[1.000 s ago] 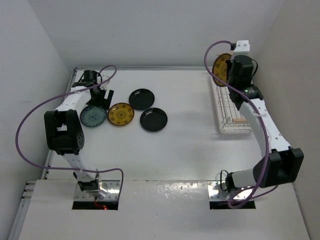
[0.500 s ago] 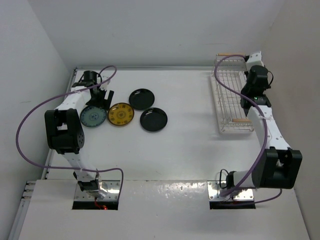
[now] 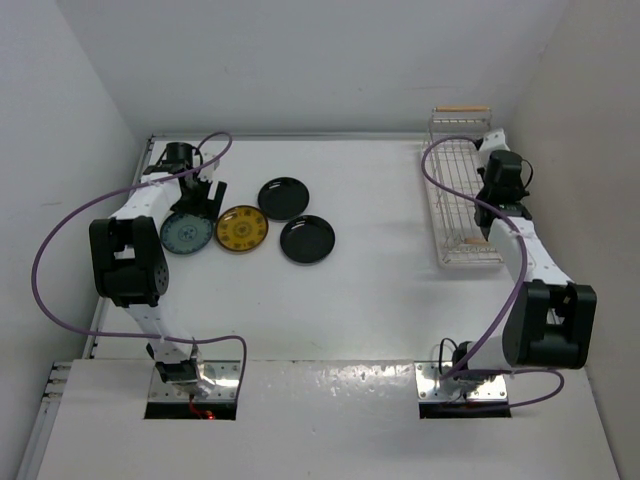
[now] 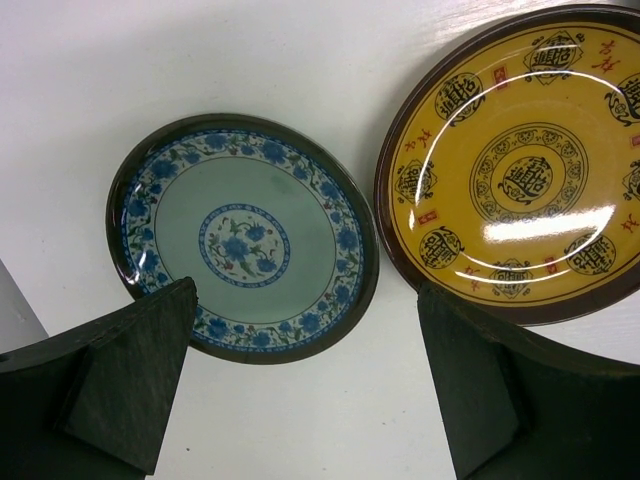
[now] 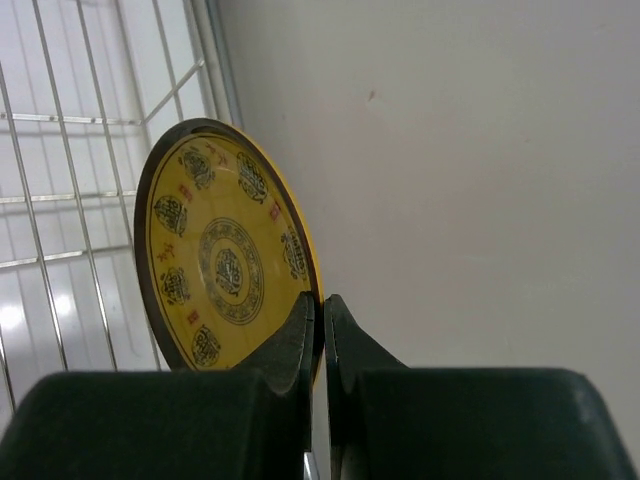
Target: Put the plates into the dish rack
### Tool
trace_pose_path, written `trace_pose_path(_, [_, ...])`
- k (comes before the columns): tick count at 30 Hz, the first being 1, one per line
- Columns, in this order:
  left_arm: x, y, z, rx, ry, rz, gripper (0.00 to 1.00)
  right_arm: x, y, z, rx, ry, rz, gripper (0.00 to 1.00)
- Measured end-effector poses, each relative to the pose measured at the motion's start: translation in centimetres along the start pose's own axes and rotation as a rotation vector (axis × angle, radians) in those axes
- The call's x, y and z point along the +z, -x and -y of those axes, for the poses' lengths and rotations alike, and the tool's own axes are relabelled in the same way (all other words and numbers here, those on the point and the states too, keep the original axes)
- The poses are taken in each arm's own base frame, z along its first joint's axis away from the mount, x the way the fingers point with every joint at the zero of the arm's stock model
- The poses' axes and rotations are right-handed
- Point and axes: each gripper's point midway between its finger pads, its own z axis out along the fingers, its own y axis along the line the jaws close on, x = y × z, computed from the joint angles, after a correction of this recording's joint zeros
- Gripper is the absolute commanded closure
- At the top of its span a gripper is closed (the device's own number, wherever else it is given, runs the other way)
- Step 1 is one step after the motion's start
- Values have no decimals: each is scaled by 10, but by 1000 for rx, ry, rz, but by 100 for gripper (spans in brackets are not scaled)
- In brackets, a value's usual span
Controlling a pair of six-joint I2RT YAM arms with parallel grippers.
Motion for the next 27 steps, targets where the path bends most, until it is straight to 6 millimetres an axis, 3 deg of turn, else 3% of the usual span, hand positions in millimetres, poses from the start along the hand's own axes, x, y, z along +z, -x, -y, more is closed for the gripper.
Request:
trace_pose_path(10, [0,0,0,1,0,0,4,-1,-34,-22,-58,46,-59,100])
trace_pose_path(16, [0,0,0,1,0,0,4,-1,-40,-27,-70,59,-66,100])
trace_pose_path(17, [0,0,0,1,0,0,3,-1,-40,-28,-73,61,-65,96])
trace_pose_path(18, [0,0,0,1,0,0,3,-1,-39,-29,-74,65,-62,71])
trace_pose_path(21, [0,0,0,5,0,0,0,-1,-41,-32,-77,82,-65,38])
trace_pose_path(25, [0,0,0,16,-5,2,0,-3,-47,-36,-85,102,-87,25])
trace_pose_path(27, [0,0,0,20,-6,2,0,-4,-49,-38,-85,111,-97,23])
